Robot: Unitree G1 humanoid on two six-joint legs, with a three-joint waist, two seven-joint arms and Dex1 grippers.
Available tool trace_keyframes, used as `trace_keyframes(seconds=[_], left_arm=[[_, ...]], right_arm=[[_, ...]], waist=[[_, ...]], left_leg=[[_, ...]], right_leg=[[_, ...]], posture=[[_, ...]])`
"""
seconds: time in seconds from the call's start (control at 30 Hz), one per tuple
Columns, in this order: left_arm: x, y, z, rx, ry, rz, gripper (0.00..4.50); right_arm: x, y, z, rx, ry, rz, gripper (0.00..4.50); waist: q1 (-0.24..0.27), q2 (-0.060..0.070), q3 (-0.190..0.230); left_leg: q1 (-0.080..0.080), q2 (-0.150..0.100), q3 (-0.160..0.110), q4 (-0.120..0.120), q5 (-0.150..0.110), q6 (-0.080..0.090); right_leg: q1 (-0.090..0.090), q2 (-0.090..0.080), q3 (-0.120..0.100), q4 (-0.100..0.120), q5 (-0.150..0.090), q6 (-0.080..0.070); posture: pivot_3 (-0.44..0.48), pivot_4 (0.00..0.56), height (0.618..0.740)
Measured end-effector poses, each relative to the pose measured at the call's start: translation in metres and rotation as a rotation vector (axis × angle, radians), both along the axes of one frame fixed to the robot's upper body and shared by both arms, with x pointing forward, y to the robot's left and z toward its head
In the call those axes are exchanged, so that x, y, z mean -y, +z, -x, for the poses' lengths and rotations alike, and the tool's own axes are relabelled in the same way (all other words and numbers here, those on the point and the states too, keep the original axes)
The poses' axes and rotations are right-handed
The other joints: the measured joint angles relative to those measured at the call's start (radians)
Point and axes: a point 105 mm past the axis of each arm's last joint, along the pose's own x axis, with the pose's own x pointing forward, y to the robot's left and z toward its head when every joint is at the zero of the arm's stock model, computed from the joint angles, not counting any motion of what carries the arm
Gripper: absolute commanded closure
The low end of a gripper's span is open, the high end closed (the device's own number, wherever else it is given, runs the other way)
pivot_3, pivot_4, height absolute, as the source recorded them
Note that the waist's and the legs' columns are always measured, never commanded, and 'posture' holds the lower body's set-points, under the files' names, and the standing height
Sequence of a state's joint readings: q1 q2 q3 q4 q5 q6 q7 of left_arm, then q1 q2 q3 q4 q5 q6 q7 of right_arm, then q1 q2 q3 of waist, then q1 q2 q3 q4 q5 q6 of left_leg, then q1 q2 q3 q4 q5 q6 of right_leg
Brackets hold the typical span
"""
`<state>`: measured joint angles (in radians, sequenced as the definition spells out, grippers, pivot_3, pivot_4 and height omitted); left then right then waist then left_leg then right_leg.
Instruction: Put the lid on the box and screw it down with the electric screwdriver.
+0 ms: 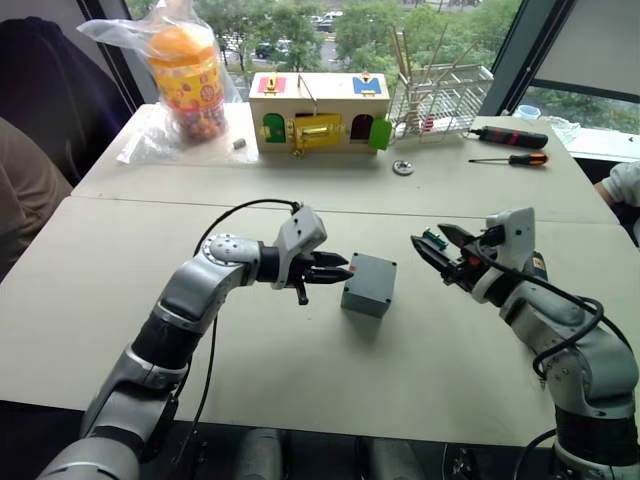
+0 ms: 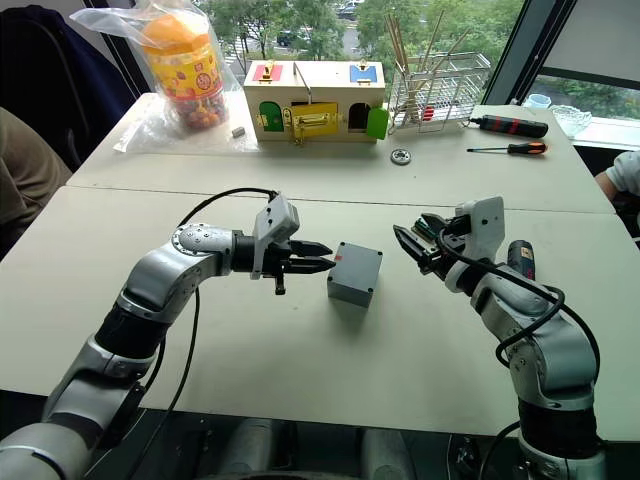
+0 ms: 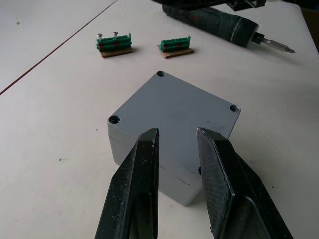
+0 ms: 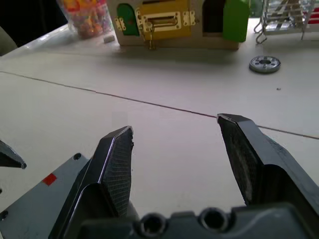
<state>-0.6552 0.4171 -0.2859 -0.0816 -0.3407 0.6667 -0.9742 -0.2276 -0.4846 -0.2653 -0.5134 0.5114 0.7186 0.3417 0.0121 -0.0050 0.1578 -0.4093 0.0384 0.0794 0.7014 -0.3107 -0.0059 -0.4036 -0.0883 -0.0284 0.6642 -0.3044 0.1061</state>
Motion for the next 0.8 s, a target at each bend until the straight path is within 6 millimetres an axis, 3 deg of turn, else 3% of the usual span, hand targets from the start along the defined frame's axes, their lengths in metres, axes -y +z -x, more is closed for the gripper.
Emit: trace_keyframes(seconds=[0.1, 0.17, 0.3, 0.47, 0.53, 0.8], left_arm=[[0.016, 0.013, 0.001, -0.003, -0.040, 0.067, 3.30], [0.022, 0.025, 0.001, 0.014, -0.062, 0.106, 3.30], [0.026, 0.035, 0.003, 0.028, -0.091, 0.126, 3.30], [0.034, 0.035, 0.016, 0.070, -0.178, 0.091, 3.30], [0.039, 0.034, 0.025, 0.095, -0.230, 0.067, 3.30], [0.047, 0.025, 0.052, 0.149, -0.366, 0.015, 3.30]], right_arm=[[0.013, 0.033, -0.007, 0.085, -0.083, -0.038, 1.69], [0.020, 0.039, -0.010, 0.053, -0.106, -0.031, 1.69], [0.043, 0.025, -0.008, -0.124, -0.133, 0.032, 1.69], [0.122, 0.013, 0.022, -0.537, -0.329, 0.201, 1.69], [0.141, 0.009, 0.036, -0.648, -0.378, 0.238, 1.69], [0.151, -0.015, 0.059, -0.909, -0.307, 0.201, 1.69]], waist=[[0.001, 0.000, 0.000], [0.002, 0.000, 0.000], [0.000, 0.000, 0.000], [0.002, 0.001, 0.000], [-0.002, 0.001, 0.000], [-0.003, 0.002, 0.000]], left_leg=[[0.000, 0.000, 0.000, 0.000, 0.000, 0.000], [0.000, 0.000, 0.000, 0.000, 0.001, -0.001], [0.000, 0.000, 0.001, -0.001, 0.000, 0.000], [-0.001, -0.003, 0.000, -0.002, -0.001, 0.007], [0.000, -0.003, 0.001, -0.002, -0.002, 0.007], [0.000, -0.003, 0.001, -0.002, -0.002, 0.007]], right_leg=[[0.000, 0.000, 0.000, 0.000, 0.000, 0.000], [0.000, 0.000, 0.000, 0.000, 0.000, 0.000], [0.000, -0.001, 0.000, -0.001, 0.000, 0.000], [0.000, -0.004, 0.000, -0.001, 0.000, 0.000], [0.000, -0.005, 0.000, -0.001, 0.000, 0.000], [0.000, -0.005, 0.000, -0.001, 0.000, 0.000]], posture=[[0.000, 0.150, 0.708], [0.000, 0.150, 0.708], [0.000, 0.150, 0.708], [0.000, 0.150, 0.708], [0.000, 0.150, 0.708], [0.000, 0.150, 0.708]])
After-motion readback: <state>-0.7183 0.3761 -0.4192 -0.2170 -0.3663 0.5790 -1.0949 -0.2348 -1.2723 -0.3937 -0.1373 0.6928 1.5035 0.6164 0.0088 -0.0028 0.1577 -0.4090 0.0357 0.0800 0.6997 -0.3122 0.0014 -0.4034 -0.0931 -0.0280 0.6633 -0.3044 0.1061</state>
